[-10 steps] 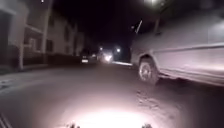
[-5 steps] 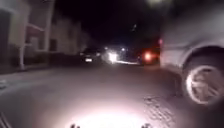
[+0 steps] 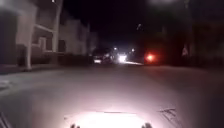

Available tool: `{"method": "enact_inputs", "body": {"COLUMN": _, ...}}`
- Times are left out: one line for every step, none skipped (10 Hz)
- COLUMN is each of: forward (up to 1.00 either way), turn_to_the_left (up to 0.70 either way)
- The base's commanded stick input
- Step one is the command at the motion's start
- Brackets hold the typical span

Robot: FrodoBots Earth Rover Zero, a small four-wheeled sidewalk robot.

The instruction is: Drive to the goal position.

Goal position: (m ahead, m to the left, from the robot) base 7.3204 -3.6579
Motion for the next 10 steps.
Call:
{"method": "enact_inputs", "body": {"forward": 0.70, "turn_to_the_left": -0.07}}
{"method": "enact_inputs", "body": {"forward": 0.70, "turn_to_the_left": -0.10}}
{"method": "enact_inputs", "body": {"forward": 0.70, "turn_to_the_left": -0.13}}
{"method": "enact_inputs", "body": {"forward": 0.70, "turn_to_the_left": -0.16}}
{"method": "enact_inputs", "body": {"forward": 0.70, "turn_to_the_left": -0.20}}
{"method": "enact_inputs", "body": {"forward": 0.70, "turn_to_the_left": -0.07}}
{"method": "enact_inputs", "body": {"forward": 0.70, "turn_to_the_left": 0.00}}
{"method": "enact_inputs", "body": {"forward": 0.70, "turn_to_the_left": 0.00}}
{"method": "enact_inputs", "body": {"forward": 0.70, "turn_to_the_left": 0.00}}
{"method": "enact_inputs", "body": {"forward": 0.70, "turn_to_the_left": 0.00}}
